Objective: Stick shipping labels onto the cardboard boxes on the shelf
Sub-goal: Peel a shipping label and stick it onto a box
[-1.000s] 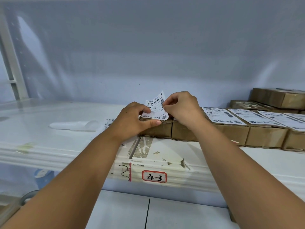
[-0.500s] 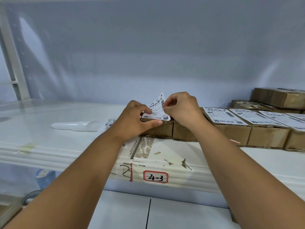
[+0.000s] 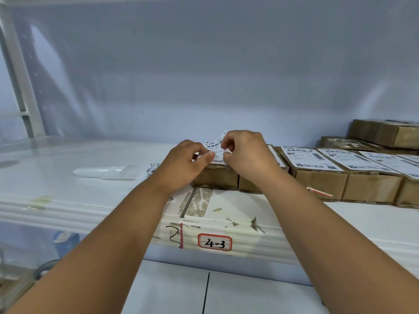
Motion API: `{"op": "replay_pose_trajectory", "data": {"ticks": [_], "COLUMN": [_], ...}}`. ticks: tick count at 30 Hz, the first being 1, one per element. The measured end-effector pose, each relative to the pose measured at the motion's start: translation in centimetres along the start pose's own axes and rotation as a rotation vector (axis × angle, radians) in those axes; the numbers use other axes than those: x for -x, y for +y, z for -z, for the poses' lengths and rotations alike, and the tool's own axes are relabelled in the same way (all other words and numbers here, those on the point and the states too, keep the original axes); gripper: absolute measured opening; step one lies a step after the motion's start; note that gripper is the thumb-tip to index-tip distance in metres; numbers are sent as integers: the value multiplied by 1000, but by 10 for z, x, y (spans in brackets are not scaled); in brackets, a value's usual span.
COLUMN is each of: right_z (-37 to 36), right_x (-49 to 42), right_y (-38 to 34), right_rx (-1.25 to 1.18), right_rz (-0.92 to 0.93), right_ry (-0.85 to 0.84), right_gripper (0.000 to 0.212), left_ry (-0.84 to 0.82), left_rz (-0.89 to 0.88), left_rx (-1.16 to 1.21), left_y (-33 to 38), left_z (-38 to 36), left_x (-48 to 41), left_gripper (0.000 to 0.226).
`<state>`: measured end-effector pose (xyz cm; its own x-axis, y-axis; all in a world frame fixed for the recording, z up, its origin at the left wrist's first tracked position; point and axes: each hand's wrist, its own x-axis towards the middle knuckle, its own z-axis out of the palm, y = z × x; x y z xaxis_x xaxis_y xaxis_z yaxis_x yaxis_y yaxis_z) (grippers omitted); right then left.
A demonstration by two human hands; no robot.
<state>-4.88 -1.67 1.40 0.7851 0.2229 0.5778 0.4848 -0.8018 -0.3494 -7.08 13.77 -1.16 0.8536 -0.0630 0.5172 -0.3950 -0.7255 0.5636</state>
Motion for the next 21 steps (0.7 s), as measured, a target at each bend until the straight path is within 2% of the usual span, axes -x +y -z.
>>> {"op": "replay_pose_trajectory", "data": {"ticks": [6,21], "right_z": [2,2], "right_x": [1,1], "right_y": [-1,-3], "right_rx": [74,105], "right_rz": [11,-145], "right_ry": [-8,22], "right_gripper": [18,19], "left_ry": [8,6], "left_rz": [8,9], "left_rx": [6,-34], "left_y": [1,3], "left_z": [0,-3], "left_x": [0,-1], "left_gripper": [23,18]}}
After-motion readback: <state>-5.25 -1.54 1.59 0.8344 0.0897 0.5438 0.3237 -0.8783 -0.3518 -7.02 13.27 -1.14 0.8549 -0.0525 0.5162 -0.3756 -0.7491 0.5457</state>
